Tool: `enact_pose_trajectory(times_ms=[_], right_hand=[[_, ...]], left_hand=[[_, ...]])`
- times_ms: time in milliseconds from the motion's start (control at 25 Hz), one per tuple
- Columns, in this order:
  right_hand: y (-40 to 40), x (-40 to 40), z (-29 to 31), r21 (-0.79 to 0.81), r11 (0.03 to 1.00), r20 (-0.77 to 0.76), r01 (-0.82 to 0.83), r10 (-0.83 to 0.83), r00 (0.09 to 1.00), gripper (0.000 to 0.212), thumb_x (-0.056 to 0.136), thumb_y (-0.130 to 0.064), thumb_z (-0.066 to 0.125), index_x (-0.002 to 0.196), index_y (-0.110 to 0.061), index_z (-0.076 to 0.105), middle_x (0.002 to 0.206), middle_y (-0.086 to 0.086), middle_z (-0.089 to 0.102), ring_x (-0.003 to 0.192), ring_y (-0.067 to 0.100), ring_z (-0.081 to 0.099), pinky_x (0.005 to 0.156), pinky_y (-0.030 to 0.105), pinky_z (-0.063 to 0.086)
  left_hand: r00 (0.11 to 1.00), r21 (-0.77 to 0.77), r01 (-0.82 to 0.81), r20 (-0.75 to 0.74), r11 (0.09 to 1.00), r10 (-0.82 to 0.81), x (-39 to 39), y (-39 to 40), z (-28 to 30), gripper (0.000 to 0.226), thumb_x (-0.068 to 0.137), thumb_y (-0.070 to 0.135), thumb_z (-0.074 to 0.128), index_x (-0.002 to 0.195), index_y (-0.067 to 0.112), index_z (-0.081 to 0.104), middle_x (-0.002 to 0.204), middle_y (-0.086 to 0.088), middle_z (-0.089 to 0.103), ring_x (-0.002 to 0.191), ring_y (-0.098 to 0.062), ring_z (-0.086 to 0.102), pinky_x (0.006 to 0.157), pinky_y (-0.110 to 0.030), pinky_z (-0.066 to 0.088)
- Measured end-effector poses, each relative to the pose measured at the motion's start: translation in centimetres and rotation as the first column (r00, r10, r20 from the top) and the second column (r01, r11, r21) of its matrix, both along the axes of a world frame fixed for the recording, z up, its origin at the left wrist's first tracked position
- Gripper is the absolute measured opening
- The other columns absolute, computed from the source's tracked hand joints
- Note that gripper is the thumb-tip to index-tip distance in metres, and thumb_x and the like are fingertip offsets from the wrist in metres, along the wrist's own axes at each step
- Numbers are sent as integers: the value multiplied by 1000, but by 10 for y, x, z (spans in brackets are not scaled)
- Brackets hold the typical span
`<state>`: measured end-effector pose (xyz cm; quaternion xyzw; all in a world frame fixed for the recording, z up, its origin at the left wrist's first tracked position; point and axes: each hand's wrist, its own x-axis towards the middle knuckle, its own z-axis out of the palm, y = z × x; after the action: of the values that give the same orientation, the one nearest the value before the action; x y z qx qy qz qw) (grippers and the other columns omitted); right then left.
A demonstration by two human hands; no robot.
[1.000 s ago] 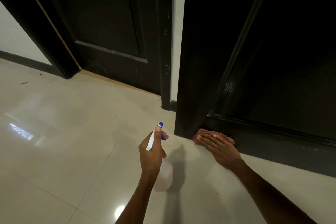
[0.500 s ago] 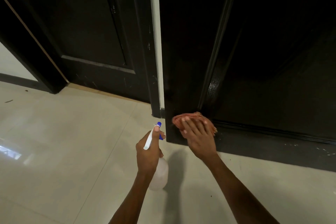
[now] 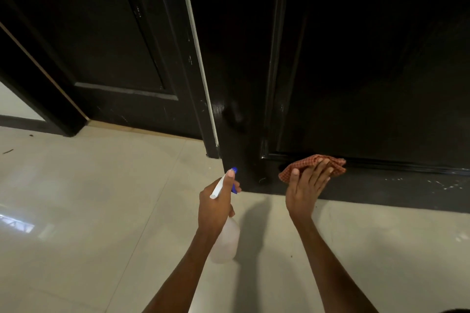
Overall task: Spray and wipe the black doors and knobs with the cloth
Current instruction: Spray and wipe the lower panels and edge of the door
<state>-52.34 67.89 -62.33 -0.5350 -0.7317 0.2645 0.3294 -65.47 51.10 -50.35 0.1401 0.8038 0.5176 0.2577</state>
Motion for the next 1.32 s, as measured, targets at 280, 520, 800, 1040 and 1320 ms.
enact_pose_trajectory(times_ms=[280,520,800,1040,1320], right_hand=[[3,18,-3,57,994,103,-97,91,990,75,107,-56,20,157,-32,-31,166,-7,-35,154,22,-30,125,50,-10],[0,18,-6,90,983,133,-161,148,980,75,107,-55,19,159,-29,-27,167,-5,-32,155,24,-29,124,54,-6],[-25,-45,-12,217,871,349,-442,354,868,68,109,-56,10,161,-27,-23,169,4,-25,152,41,-15,117,59,-3],[-15,-42,-26,388,812,385,-437,288,877,70,108,-48,28,165,-28,-8,173,-3,-17,158,23,-18,128,46,-10],[18,15,-31,318,945,78,77,-107,991,65,112,-42,26,166,-22,-3,174,3,-8,159,34,-6,126,62,3]], left_hand=[[996,-7,15,84,1000,-14,17,31,12,60,79,71,44,77,15,66,68,-3,66,56,-15,60,46,-19,49],[997,-126,0,73,992,10,21,40,10,61,86,72,46,84,15,68,75,-5,69,64,-18,64,51,-23,53],[996,-208,41,-73,977,-57,11,27,29,57,90,69,41,76,19,63,69,-3,65,59,-17,60,47,-21,44],[989,-244,46,-122,969,-77,7,28,32,52,93,64,40,74,20,58,66,-6,61,56,-19,57,57,-25,46],[979,-129,178,-75,976,-188,19,25,16,68,81,70,36,86,13,73,64,-1,63,49,-16,56,51,-20,50]])
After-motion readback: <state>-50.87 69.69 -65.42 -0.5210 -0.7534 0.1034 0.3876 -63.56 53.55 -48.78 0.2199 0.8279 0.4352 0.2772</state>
